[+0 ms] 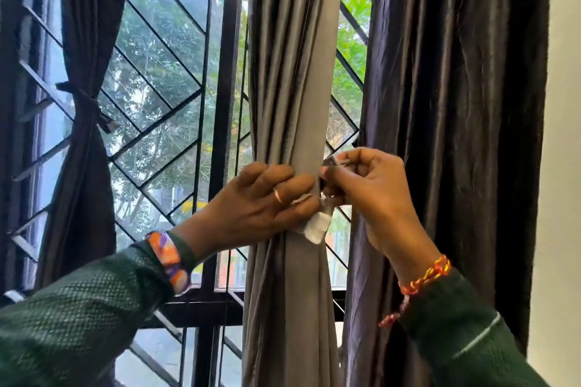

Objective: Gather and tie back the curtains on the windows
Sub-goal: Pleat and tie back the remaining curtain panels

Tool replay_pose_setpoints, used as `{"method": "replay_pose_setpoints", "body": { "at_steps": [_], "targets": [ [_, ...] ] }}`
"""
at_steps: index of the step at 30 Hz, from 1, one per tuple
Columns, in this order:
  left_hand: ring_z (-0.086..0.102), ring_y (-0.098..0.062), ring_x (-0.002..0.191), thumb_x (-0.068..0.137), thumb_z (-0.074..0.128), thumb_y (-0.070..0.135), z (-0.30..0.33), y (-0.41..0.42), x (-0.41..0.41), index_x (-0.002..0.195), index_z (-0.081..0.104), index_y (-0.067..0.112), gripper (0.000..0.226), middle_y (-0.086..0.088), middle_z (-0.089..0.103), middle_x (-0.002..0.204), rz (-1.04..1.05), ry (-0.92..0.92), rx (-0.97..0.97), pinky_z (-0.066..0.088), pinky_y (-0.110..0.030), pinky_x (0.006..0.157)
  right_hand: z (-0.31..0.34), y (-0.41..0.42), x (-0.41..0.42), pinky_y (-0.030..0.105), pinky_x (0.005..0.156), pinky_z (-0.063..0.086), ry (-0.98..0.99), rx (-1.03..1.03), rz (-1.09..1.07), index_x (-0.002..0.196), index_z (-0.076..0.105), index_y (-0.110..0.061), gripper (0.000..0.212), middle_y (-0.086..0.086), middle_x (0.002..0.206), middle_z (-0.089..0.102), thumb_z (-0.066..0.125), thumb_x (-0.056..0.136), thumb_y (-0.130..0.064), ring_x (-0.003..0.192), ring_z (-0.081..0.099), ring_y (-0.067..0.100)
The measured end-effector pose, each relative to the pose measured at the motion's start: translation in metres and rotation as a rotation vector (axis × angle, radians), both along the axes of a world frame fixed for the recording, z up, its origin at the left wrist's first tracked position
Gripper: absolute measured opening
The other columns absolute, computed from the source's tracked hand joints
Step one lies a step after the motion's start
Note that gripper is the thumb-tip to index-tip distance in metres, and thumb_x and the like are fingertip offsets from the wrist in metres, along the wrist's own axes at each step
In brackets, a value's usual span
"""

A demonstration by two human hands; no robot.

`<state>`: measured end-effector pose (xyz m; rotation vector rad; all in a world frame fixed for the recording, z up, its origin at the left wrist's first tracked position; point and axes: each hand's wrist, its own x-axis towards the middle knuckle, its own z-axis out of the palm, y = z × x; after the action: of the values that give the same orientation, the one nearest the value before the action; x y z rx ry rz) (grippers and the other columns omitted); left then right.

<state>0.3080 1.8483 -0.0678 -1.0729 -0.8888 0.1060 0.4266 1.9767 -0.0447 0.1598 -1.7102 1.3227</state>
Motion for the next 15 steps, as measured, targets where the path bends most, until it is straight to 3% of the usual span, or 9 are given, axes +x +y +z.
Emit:
{"method": "replay_pose_setpoints", "body": {
  "at_steps": [3,5,7,9,11,13,15],
  "targets": [
    [0.050,-0.022,0.098,0.094,0.046,0.014,0.017,-0.004,0.009,0.100,0.054,0.017,0.010,-0.004,0.057,0.112,0.096,0.154,-0.166,0.034,-0.030,0.069,0.022,-0.003,-0.009,0.017,0.043,0.040,-0.101,0.145,-0.152,0.064,0.060,-0.014,0.016,0.009,0.057,0.059,0.069,0.075,-0.007,0.045,0.051,0.010],
    [0.056,-0.023,0.093,0.089,0.052,0.010,0.027,-0.005,0.012,0.099,0.059,0.016,0.013,-0.003,0.063,0.105,0.164,0.192,-0.260,0.033,-0.030,0.066,0.031,-0.010,-0.015,0.028,0.054,0.048,-0.103,0.268,-0.328,0.057,0.061,-0.015,0.013,0.006,0.058,0.063,0.068,0.064,-0.023,0.054,0.058,0.016],
    [0.059,-0.020,0.076,0.084,0.050,0.008,0.032,-0.006,0.015,0.097,0.059,0.017,0.018,0.000,0.067,0.085,0.252,0.171,-0.280,0.036,-0.030,0.060,0.033,-0.020,-0.016,0.034,0.067,0.053,-0.126,0.419,-0.505,0.065,0.066,-0.016,0.010,0.005,0.070,0.069,0.064,0.065,-0.026,0.074,0.066,0.023],
    [0.060,-0.020,0.066,0.083,0.041,0.006,0.032,-0.007,0.019,0.101,0.051,0.013,0.022,-0.001,0.066,0.074,0.324,0.104,-0.228,0.041,-0.026,0.054,0.035,-0.031,-0.013,0.030,0.073,0.049,-0.155,0.533,-0.640,0.081,0.070,-0.017,0.015,0.006,0.087,0.071,0.061,0.072,-0.024,0.092,0.064,0.028],
    [0.062,-0.021,0.064,0.085,0.031,0.002,0.027,-0.005,0.016,0.100,0.051,0.010,0.027,-0.003,0.068,0.075,0.388,0.043,-0.174,0.042,-0.025,0.052,0.039,-0.036,-0.014,0.030,0.076,0.048,-0.172,0.567,-0.656,0.088,0.071,-0.016,0.019,0.007,0.094,0.070,0.060,0.074,-0.024,0.098,0.063,0.030],
    [0.064,-0.021,0.067,0.091,0.021,0.004,0.025,-0.004,0.016,0.092,0.065,0.013,0.046,-0.003,0.070,0.080,0.515,0.008,-0.128,0.043,-0.024,0.053,0.045,-0.038,-0.019,0.032,0.076,0.051,-0.182,0.559,-0.592,0.085,0.071,-0.013,0.019,0.010,0.089,0.070,0.061,0.072,-0.023,0.092,0.064,0.031],
    [0.064,-0.023,0.074,0.092,0.040,0.027,0.025,-0.004,0.015,0.087,0.073,0.018,0.035,-0.002,0.071,0.085,0.636,-0.011,-0.156,0.039,-0.029,0.061,0.053,-0.039,-0.023,0.034,0.070,0.055,-0.211,0.507,-0.453,0.078,0.070,-0.008,0.017,0.012,0.073,0.066,0.063,0.071,-0.022,0.078,0.065,0.031]
  ]
}}
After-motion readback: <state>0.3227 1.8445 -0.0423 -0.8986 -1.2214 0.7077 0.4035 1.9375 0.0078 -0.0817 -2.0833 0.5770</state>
